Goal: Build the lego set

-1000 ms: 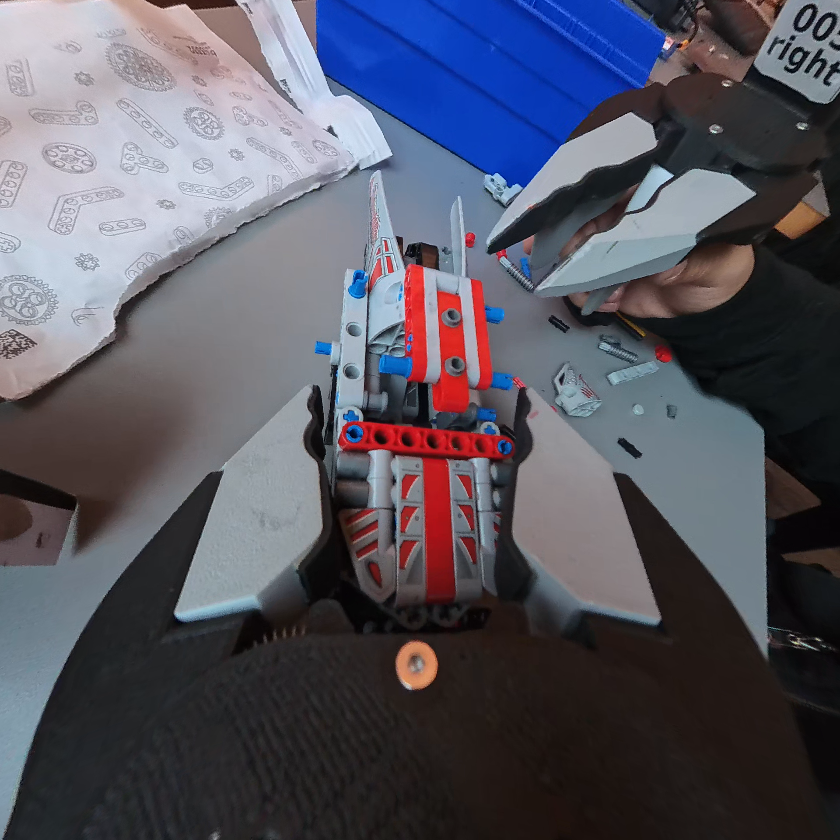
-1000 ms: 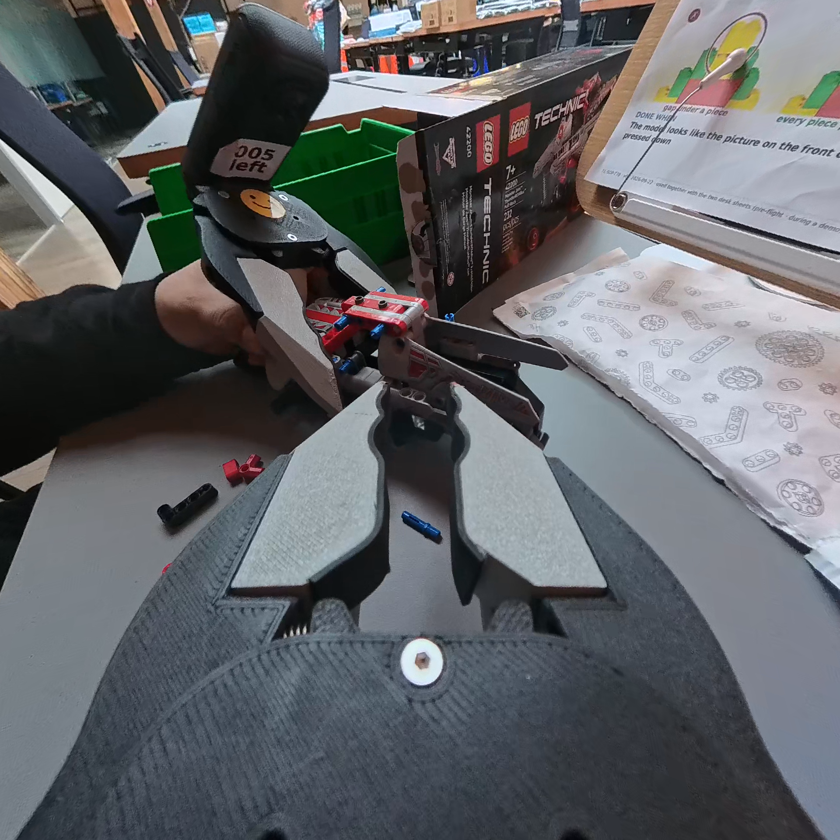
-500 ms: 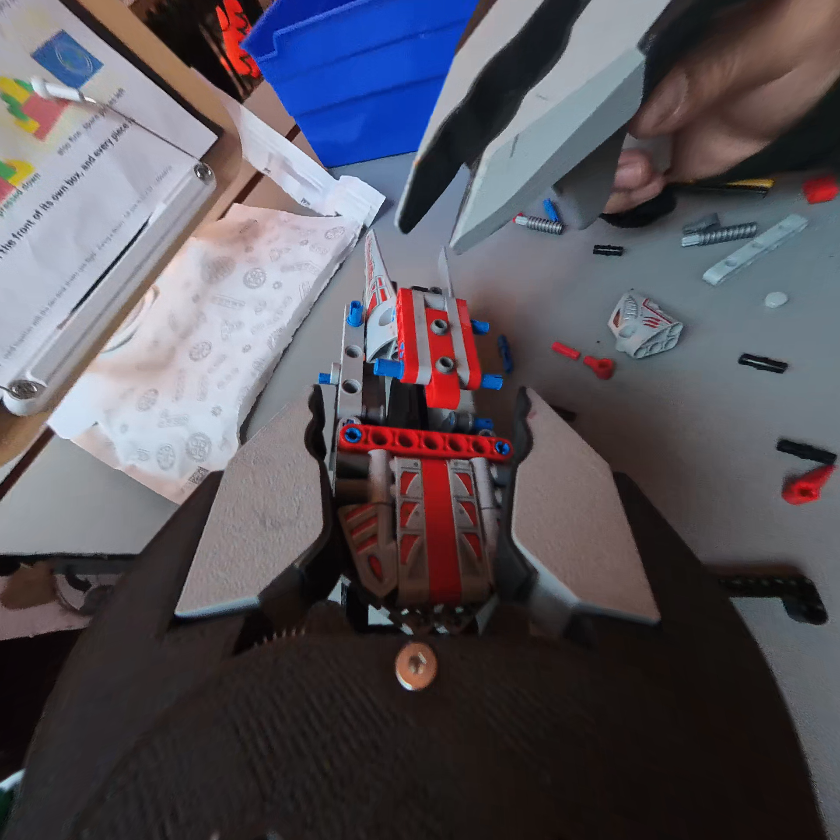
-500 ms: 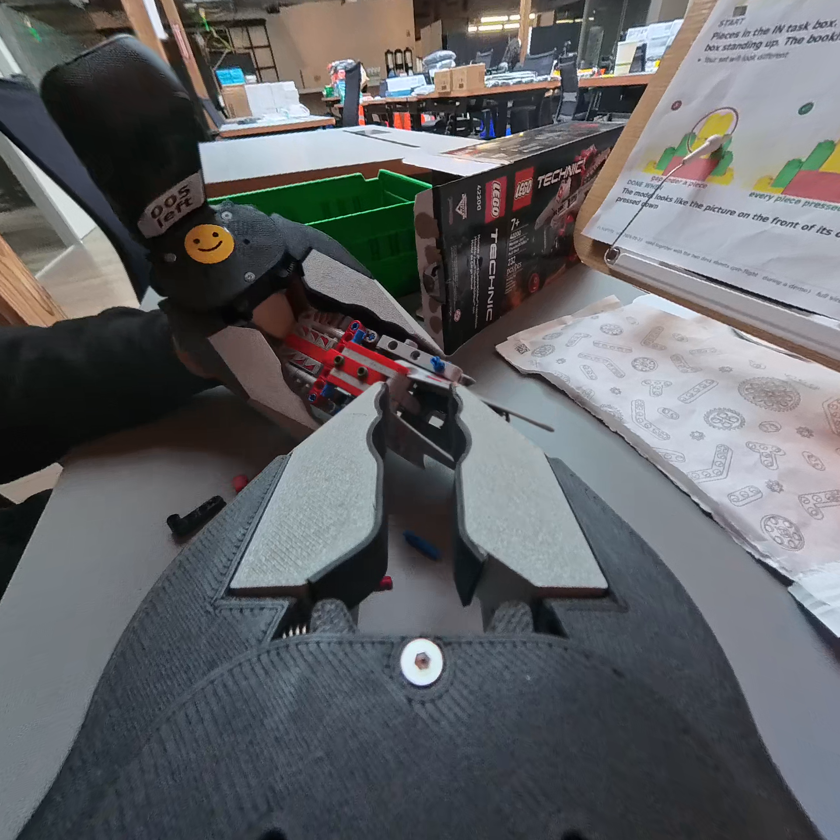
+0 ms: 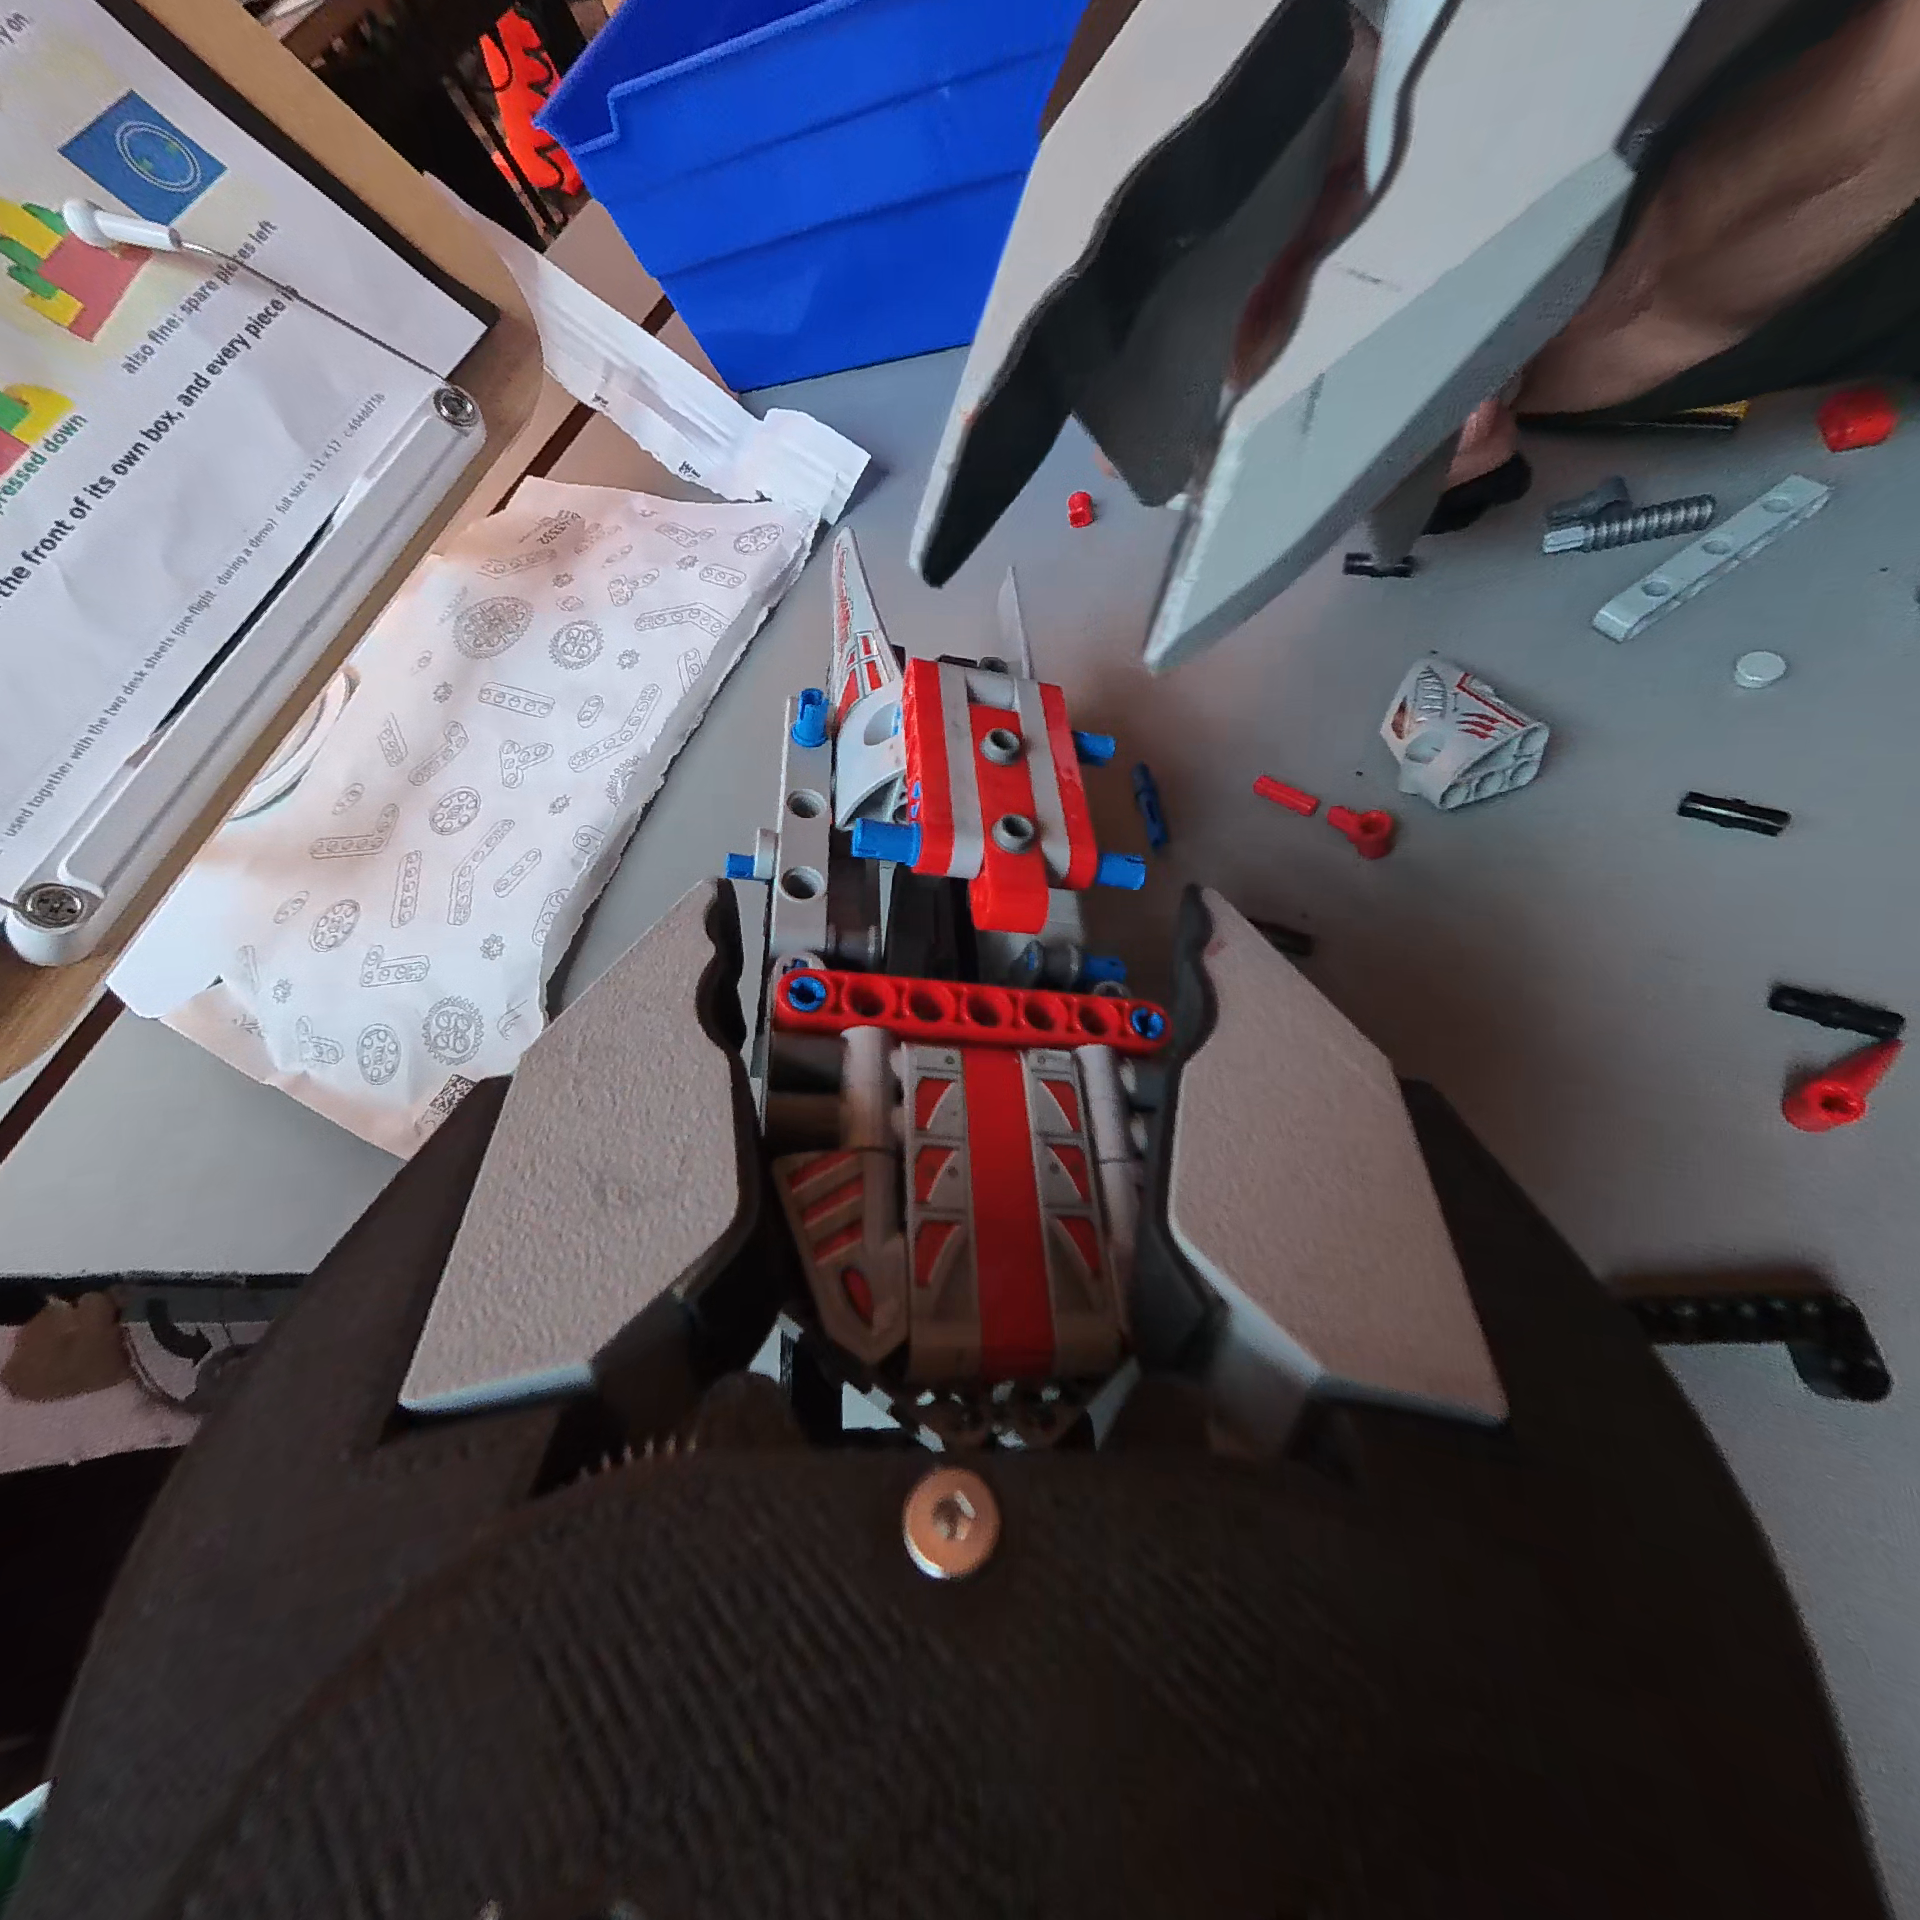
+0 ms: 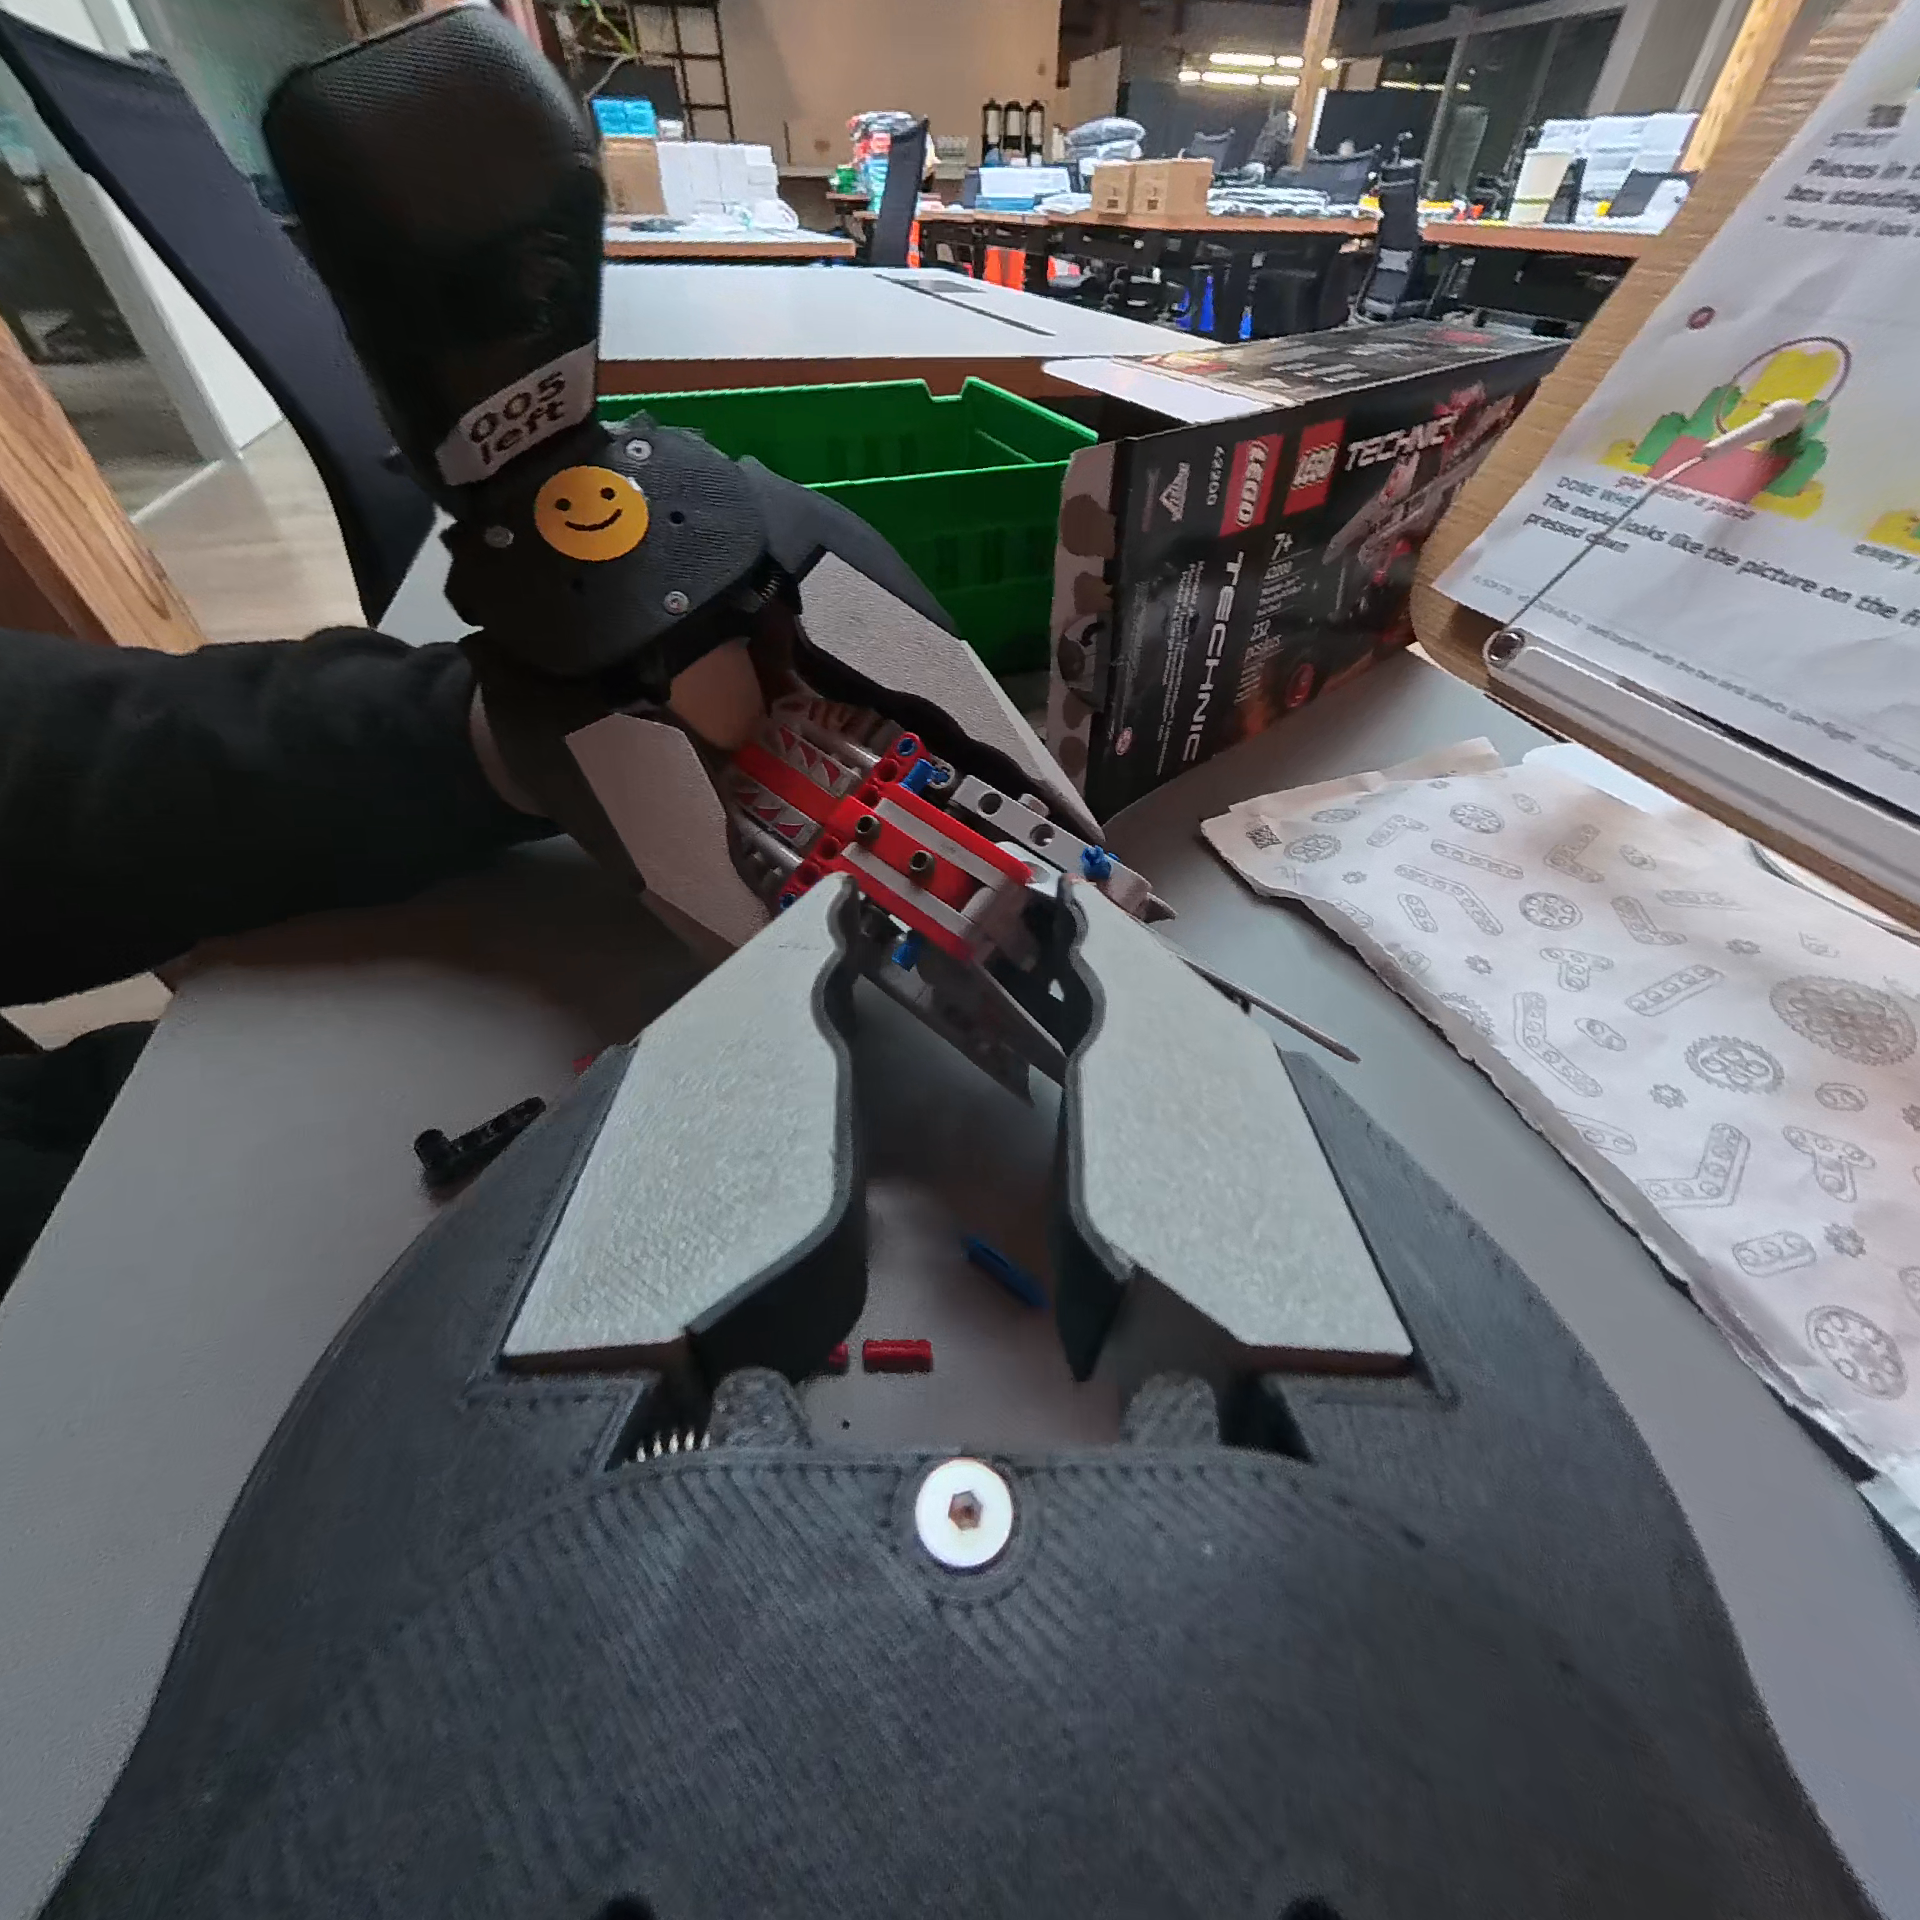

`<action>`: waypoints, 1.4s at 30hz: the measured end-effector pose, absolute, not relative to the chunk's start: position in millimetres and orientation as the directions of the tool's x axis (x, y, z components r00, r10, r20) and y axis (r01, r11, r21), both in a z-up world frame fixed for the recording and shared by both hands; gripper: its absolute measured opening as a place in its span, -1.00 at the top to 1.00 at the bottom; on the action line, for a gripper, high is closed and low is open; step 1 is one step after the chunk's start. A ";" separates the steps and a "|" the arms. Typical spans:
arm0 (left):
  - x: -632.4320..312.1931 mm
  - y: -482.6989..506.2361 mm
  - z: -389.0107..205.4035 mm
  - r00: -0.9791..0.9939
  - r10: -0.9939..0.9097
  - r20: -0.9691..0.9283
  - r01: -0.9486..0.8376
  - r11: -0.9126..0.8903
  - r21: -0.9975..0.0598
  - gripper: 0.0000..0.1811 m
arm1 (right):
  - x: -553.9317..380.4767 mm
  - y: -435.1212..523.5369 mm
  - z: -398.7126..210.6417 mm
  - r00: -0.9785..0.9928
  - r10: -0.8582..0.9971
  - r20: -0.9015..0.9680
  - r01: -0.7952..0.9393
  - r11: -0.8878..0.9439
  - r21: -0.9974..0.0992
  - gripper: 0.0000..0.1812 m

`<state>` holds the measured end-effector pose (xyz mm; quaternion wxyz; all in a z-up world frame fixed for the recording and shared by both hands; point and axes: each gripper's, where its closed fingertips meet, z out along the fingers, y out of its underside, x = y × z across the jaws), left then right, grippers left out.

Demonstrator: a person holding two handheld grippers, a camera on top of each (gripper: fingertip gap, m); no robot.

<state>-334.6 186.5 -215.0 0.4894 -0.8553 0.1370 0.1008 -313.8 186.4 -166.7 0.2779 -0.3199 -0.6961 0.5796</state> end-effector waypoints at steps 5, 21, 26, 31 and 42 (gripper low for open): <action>-337.2 186.5 -214.6 0.952 -0.116 -0.284 -0.304 -0.484 -0.820 0.09 | -312.8 181.8 -169.3 -0.632 0.767 0.108 0.090 0.211 -0.973 0.63; -343.6 191.9 -214.3 0.965 -0.021 -0.260 -0.235 -0.499 -0.834 0.09 | -316.2 157.6 -184.4 -0.587 0.645 -0.489 0.499 -0.188 -0.846 0.91; -344.9 192.5 -214.1 0.959 -0.005 -0.283 -0.247 -0.504 -0.828 0.09 | -316.3 154.9 -180.8 -0.523 0.472 -0.710 0.614 -0.370 -0.697 0.85; -348.5 193.2 -214.4 0.952 0.030 -0.306 -0.246 -0.523 -0.816 0.09 | -323.0 160.3 -182.0 -0.461 0.357 -0.812 0.639 -0.501 -0.583 0.96; -350.6 190.0 -215.0 0.958 0.036 -0.286 -0.224 -0.533 -0.816 0.09 | -326.0 157.7 -181.1 -0.463 0.312 -0.830 0.642 -0.527 -0.556 1.00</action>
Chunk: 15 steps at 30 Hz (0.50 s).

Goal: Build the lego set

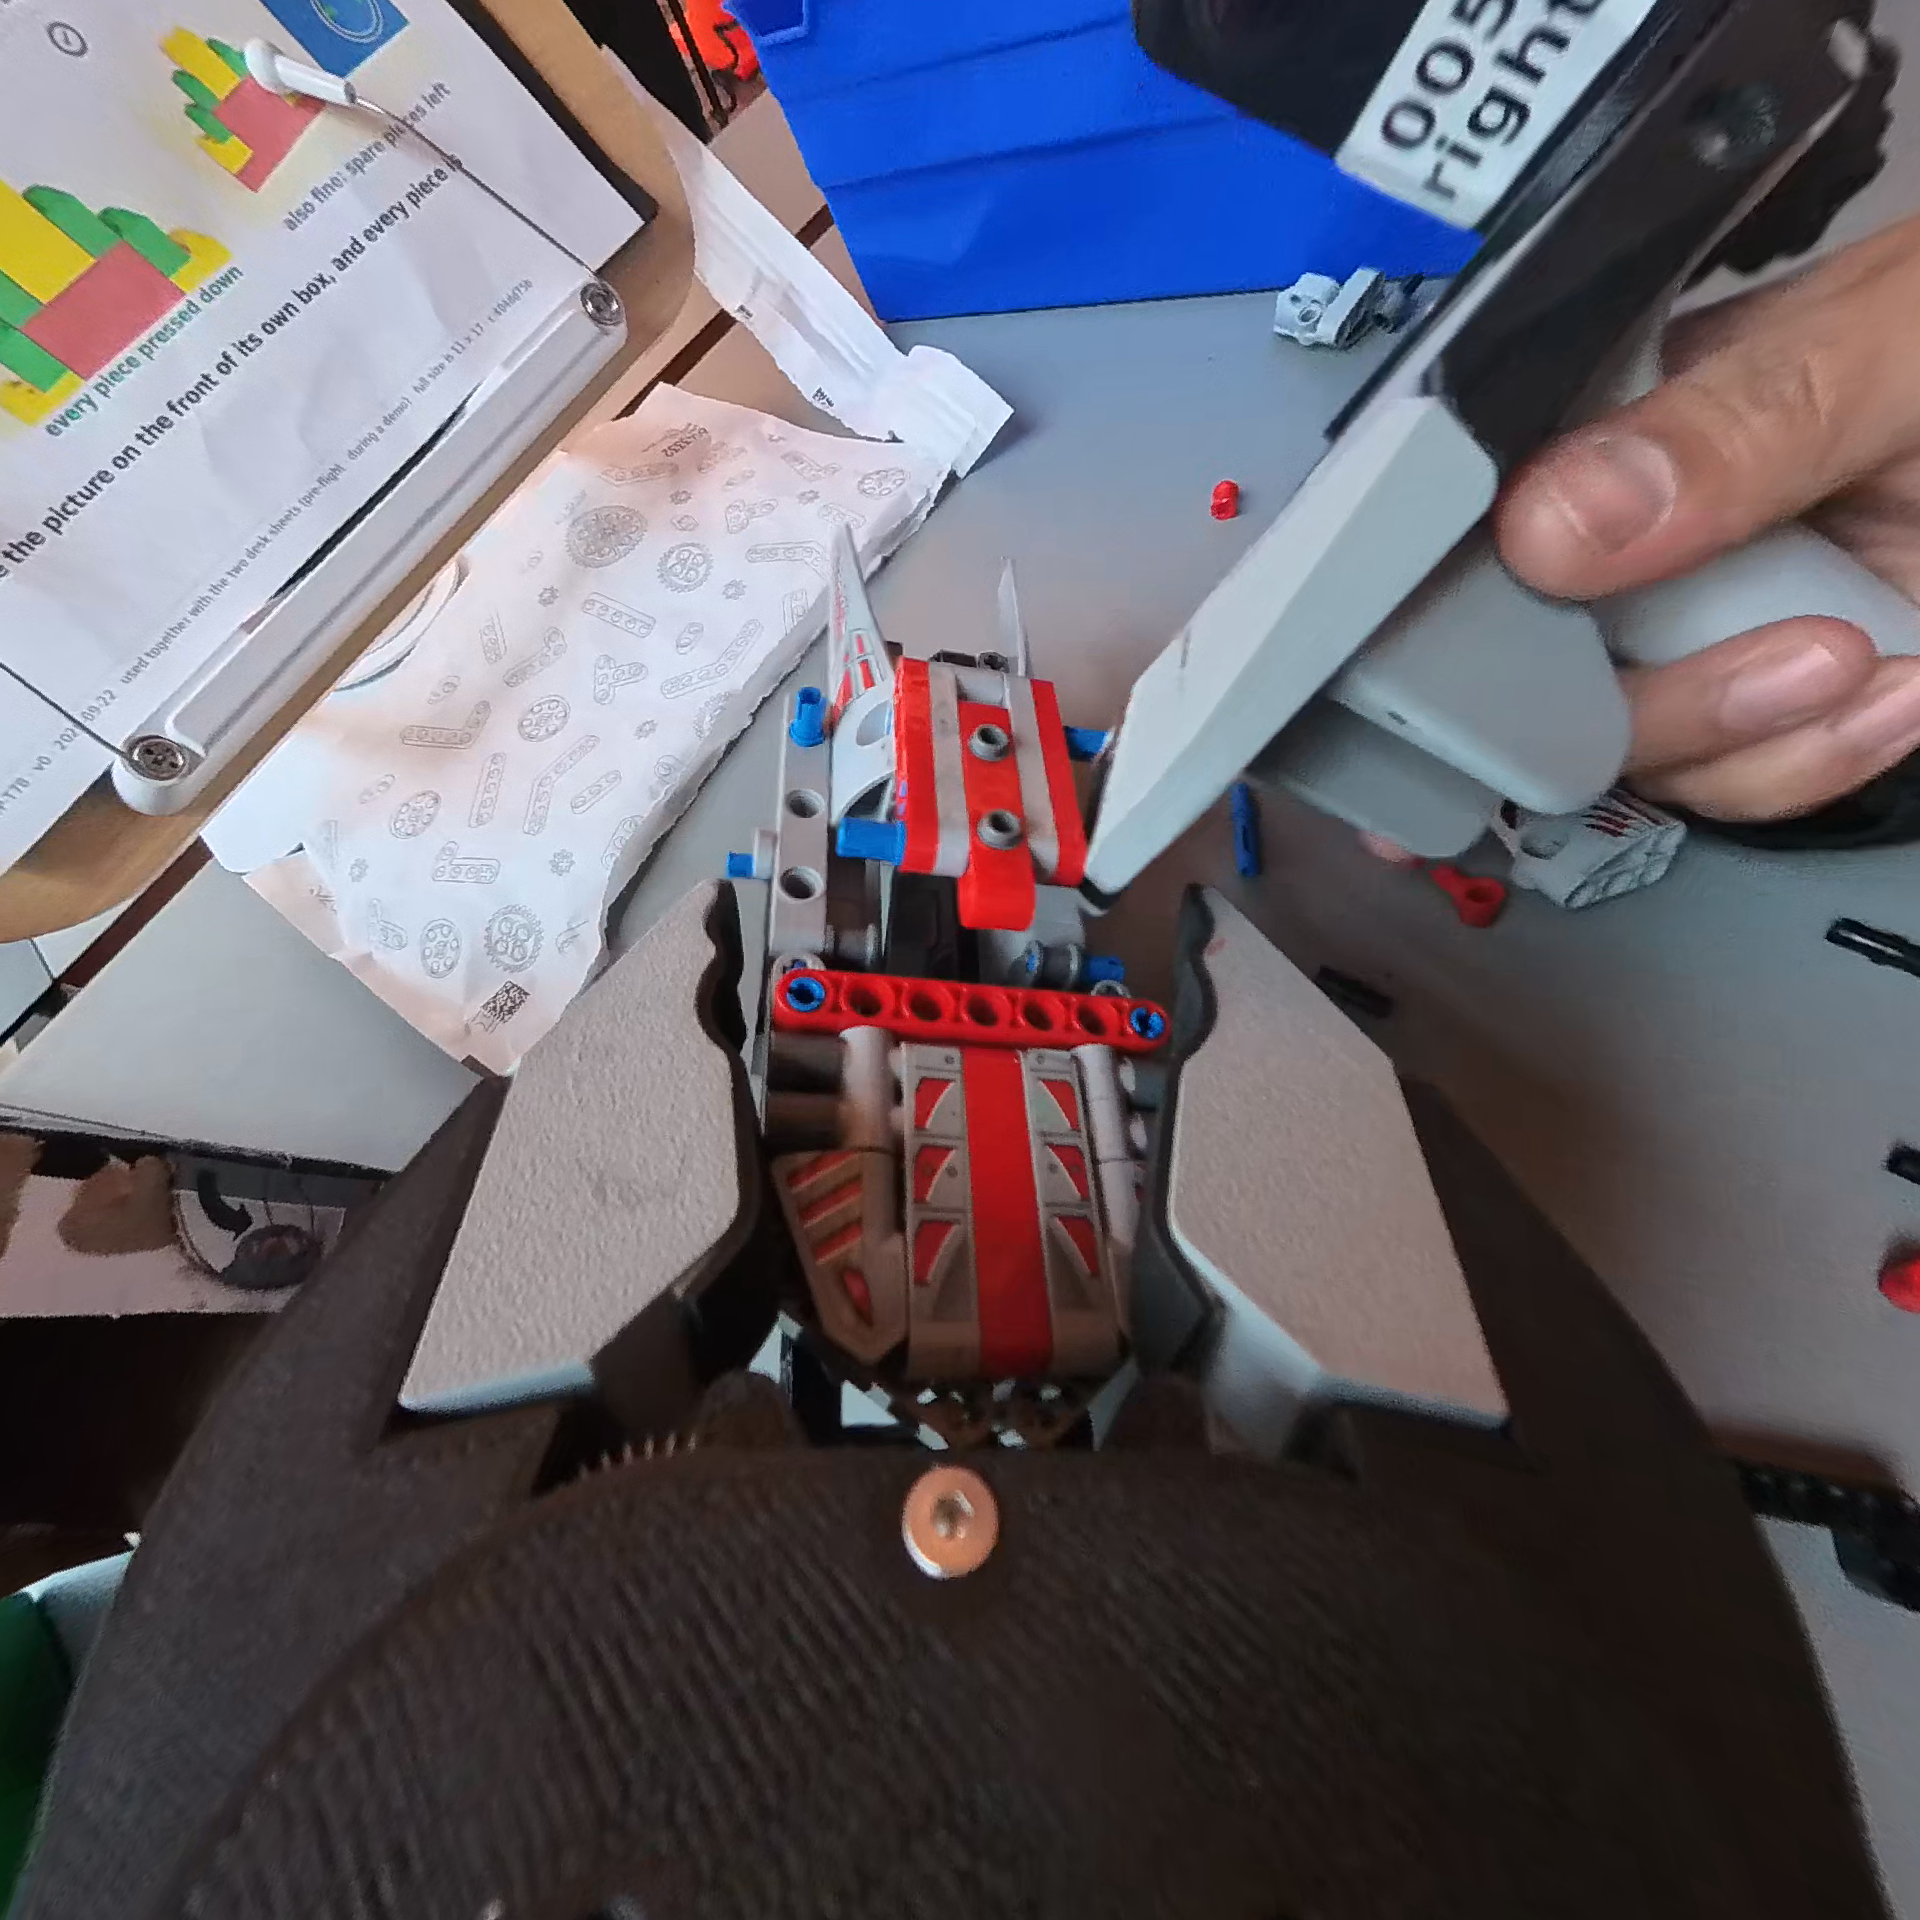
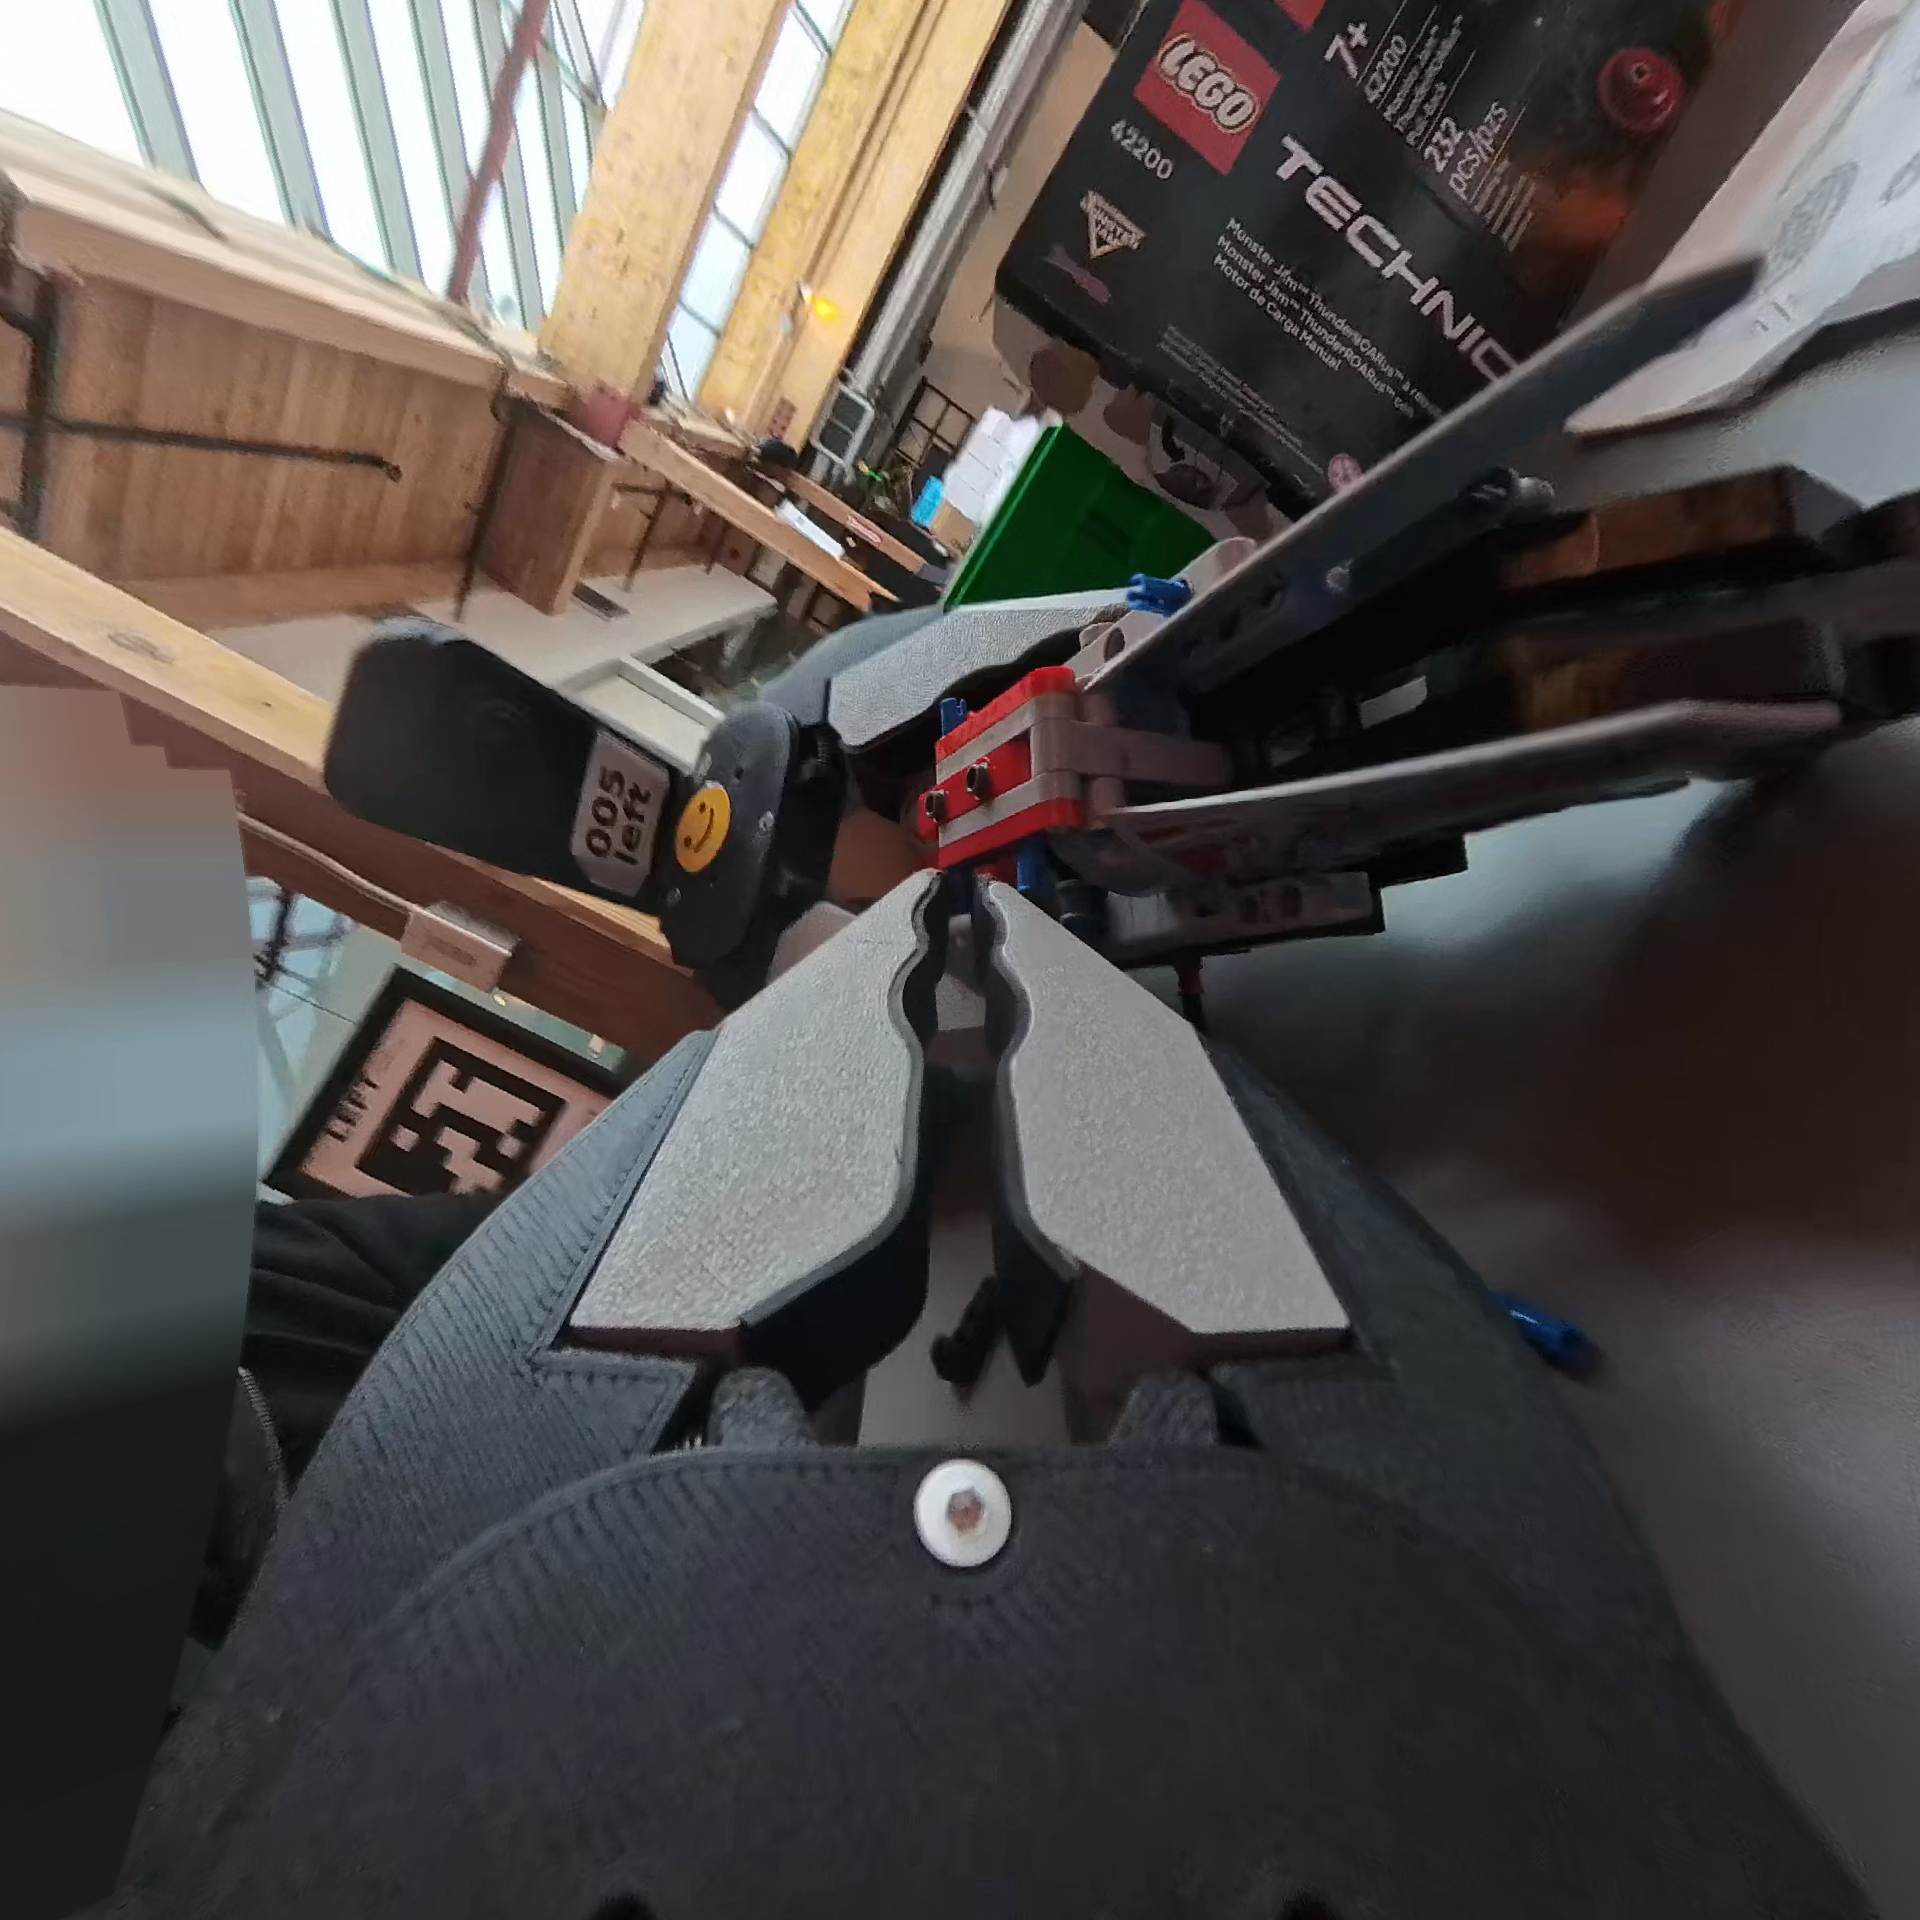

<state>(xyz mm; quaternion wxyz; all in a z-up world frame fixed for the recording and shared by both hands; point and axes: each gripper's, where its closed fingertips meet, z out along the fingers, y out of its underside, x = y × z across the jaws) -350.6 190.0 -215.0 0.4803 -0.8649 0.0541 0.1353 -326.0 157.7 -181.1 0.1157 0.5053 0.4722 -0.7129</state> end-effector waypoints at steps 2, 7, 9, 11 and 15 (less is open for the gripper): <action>-349.7 188.6 -216.1 0.969 0.025 -0.245 -0.193 -0.541 -0.819 0.09 | -322.7 156.9 -183.9 -0.491 0.386 -0.781 0.641 -0.447 -0.624 0.99; -347.1 183.7 -219.2 0.995 -0.012 -0.102 -0.093 -0.538 -0.838 0.10 | -318.7 152.1 -187.5 -0.532 0.439 -0.724 0.649 -0.338 -0.681 0.99; -347.4 183.9 -219.4 0.994 -0.006 -0.114 -0.099 -0.545 -0.833 0.10 | -317.2 152.6 -189.3 -0.540 0.461 -0.704 0.650 -0.304 -0.697 0.99; -347.0 183.8 -219.9 0.993 -0.011 -0.117 -0.104 -0.550 -0.829 0.09 | -315.8 153.1 -190.4 -0.544 0.469 -0.696 0.650 -0.289 -0.703 0.99; -345.8 184.1 -220.8 0.993 -0.013 -0.120 -0.107 -0.561 -0.821 0.09 | -313.8 154.0 -191.2 -0.552 0.491 -0.673 0.647 -0.256 -0.718 0.99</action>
